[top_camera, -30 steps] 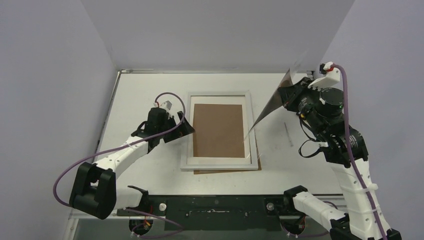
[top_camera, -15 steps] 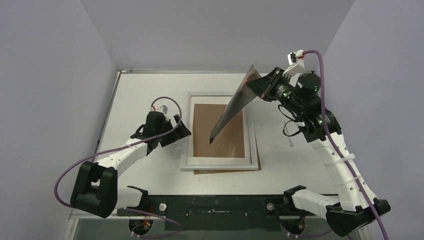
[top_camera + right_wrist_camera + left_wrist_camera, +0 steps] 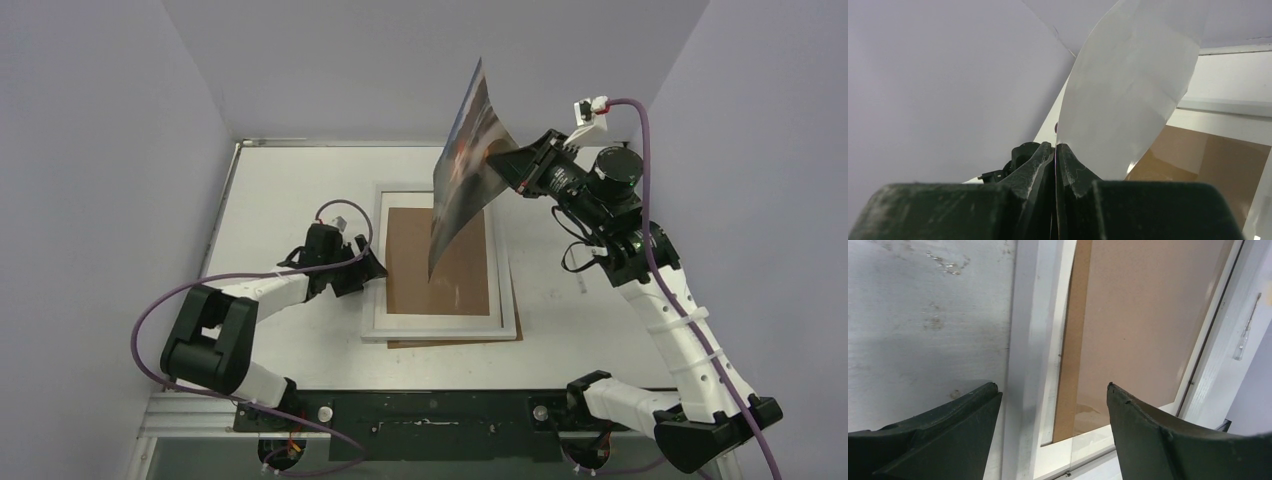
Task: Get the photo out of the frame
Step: Place the photo in the photo frame.
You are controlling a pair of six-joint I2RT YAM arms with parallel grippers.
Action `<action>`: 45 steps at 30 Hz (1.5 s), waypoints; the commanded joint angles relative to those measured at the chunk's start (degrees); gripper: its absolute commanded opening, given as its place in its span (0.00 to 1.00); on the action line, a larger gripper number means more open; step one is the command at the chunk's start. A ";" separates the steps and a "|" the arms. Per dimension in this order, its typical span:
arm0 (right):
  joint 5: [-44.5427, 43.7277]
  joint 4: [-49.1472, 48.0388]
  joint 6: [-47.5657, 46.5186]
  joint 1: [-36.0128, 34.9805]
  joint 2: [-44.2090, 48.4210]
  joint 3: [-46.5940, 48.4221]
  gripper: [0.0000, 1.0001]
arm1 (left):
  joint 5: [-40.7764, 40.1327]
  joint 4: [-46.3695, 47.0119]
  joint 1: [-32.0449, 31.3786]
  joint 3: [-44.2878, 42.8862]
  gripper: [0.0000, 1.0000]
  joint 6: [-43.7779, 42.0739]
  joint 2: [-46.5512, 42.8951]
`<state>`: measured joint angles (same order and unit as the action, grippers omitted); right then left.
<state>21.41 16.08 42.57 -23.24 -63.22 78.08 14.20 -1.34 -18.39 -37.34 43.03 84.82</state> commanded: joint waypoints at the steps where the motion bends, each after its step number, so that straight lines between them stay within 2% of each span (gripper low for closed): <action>1: -0.81 -5.55 -0.66 -0.13 0.29 0.82 0.05 | 2.34 4.66 -1.94 -0.77 0.75 2.22 0.96; 8: 0.68 -10.13 1.37 -0.39 -1.86 -1.50 0.05 | 0.76 5.27 -6.22 0.20 0.76 3.68 0.24; 11: 1.06 -11.81 1.96 -1.20 -3.92 -1.49 0.05 | -1.34 2.72 -5.39 0.28 0.82 2.98 -2.04; 19: -0.04 -15.43 2.17 -6.01 -10.04 2.46 0.05 | -6.35 -6.78 -1.68 0.87 0.94 0.74 -14.61; 24: 0.39 -18.03 2.75 -7.73 -12.61 4.10 0.05 | -10.65 -10.13 -0.09 2.69 0.95 1.37 -22.23; 28: -0.87 -17.13 1.59 -7.84 -10.95 2.16 0.05 | -12.72 -11.20 1.01 4.38 0.96 2.25 -27.15; 35: -10.37 -11.50 -1.94 -7.82 0.01 -15.21 0.06 | -13.31 -11.33 1.33 5.41 0.96 1.41 -31.20; 40: -16.81 -10.49 1.30 -7.86 7.13 -31.70 0.11 | -13.55 -9.63 1.43 6.90 0.95 1.09 -31.77; 45: -19.73 -11.39 3.23 -7.92 9.23 -42.33 0.13 | -13.75 -8.44 1.47 7.58 0.95 1.62 -31.64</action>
<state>6.85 6.28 44.16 -30.89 -55.68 40.62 1.52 -12.75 -17.41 -29.98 44.77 53.84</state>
